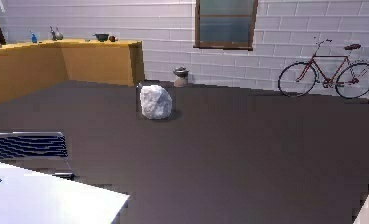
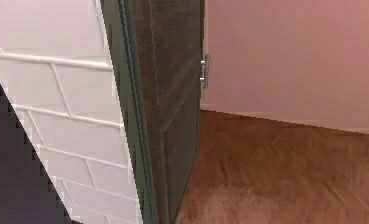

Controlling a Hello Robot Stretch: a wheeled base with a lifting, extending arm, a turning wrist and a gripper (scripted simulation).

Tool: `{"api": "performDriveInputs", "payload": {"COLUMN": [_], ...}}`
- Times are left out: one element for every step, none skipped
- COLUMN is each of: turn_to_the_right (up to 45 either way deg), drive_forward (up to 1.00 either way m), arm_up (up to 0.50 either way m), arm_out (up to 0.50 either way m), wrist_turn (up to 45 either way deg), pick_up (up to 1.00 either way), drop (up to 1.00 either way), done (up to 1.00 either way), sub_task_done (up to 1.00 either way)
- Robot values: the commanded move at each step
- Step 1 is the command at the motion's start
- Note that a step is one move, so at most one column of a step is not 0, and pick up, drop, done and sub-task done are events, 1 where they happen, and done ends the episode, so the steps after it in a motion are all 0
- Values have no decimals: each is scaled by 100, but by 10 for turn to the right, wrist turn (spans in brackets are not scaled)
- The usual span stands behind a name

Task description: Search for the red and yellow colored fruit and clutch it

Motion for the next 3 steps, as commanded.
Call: {"api": "performDriveInputs", "payload": {"turn_to_the_right": [120,0,-450], "drive_forward": [0,75,0], "arm_up": [0,0,0], "arm_out": [0,0,0], "wrist_turn": [0,0,0], "pick_up": [0,0,0], "drop": [0,0,0], "done": [0,0,0], "sub_task_done": [0,0,0]}}
